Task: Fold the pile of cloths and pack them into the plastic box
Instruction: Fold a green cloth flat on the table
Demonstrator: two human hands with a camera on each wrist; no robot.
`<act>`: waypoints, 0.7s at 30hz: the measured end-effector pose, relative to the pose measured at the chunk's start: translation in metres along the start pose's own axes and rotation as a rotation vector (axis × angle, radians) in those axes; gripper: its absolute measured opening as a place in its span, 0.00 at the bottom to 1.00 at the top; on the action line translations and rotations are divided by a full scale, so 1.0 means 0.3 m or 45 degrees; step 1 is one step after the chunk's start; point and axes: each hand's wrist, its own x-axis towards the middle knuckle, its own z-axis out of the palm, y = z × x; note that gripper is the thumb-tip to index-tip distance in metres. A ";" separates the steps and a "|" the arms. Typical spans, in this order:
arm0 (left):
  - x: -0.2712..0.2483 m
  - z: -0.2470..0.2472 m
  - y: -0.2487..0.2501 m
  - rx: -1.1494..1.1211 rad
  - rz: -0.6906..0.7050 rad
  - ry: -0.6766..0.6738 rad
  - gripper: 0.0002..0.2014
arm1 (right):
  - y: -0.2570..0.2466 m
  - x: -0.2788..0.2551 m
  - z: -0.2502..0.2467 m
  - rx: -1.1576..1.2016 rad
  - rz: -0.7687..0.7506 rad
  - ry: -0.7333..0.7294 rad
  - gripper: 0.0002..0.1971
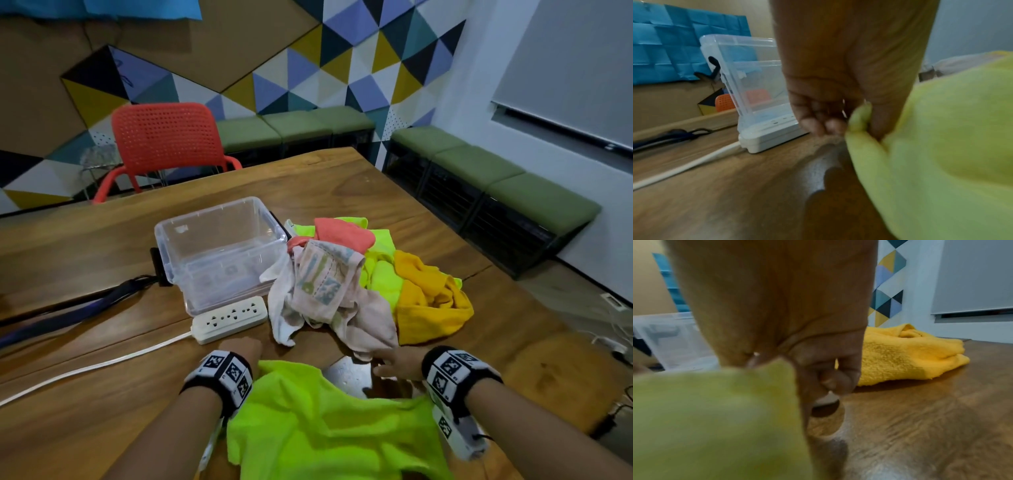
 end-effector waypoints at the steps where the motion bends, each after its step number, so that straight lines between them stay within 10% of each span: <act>1: -0.001 -0.009 0.002 -0.071 -0.039 0.098 0.14 | 0.007 0.012 -0.004 0.021 0.026 0.133 0.25; 5: 0.004 -0.047 0.011 -0.538 -0.139 0.483 0.08 | 0.033 0.076 -0.004 0.095 0.285 0.538 0.23; 8: 0.007 -0.078 0.012 -0.807 -0.131 0.582 0.14 | 0.006 0.077 -0.002 0.002 0.105 0.731 0.21; 11: 0.001 -0.117 0.000 -0.745 -0.188 0.626 0.06 | -0.016 0.029 0.002 -0.263 -0.172 0.379 0.23; 14: -0.005 -0.158 -0.030 -0.662 -0.216 0.617 0.08 | 0.020 0.008 -0.013 -0.535 -0.048 0.323 0.19; 21: -0.037 -0.279 -0.043 -0.699 -0.096 1.228 0.08 | 0.047 -0.082 -0.156 -0.105 0.048 1.221 0.11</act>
